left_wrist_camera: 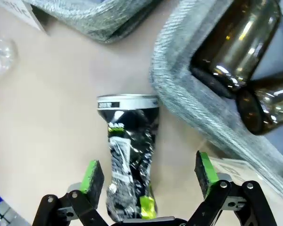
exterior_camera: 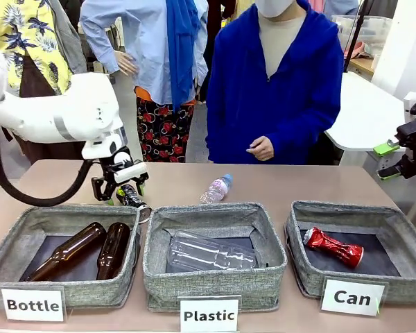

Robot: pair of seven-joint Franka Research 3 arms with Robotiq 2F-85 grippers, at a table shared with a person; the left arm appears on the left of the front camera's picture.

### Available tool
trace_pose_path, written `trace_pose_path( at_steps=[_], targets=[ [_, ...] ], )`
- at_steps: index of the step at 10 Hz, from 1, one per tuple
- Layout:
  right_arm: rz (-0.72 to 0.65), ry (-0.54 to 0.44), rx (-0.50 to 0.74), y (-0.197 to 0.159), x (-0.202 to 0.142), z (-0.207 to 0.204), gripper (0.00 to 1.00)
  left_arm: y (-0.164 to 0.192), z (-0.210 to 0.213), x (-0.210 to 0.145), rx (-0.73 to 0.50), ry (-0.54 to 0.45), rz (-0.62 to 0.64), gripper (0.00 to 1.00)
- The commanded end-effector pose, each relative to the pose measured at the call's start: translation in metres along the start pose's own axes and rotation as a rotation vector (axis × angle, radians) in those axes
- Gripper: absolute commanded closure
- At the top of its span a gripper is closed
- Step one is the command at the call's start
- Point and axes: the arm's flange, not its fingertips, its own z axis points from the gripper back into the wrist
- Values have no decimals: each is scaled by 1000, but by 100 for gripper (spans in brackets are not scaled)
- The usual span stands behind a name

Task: Sort the can waste into the basket.
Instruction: Pick up the can waste from the table and place it in the right Fabric basket.

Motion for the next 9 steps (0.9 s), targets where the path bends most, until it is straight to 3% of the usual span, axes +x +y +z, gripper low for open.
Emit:
trace_pose_path(
  at_steps=[1, 5, 8, 9],
  targets=[
    [21, 3, -2, 2, -1, 3, 0, 22, -6, -7, -26, -16, 5, 0],
    [21, 3, -2, 2, -1, 3, 0, 30, -11, -8, -37, 3, 37, 0],
    [21, 3, -2, 2, -1, 3, 0, 33, -11, -7, -66, -22, 58, 90],
    [21, 3, -2, 2, -1, 3, 0, 34, -11, -7, -61, -21, 62, 100]
  ],
)
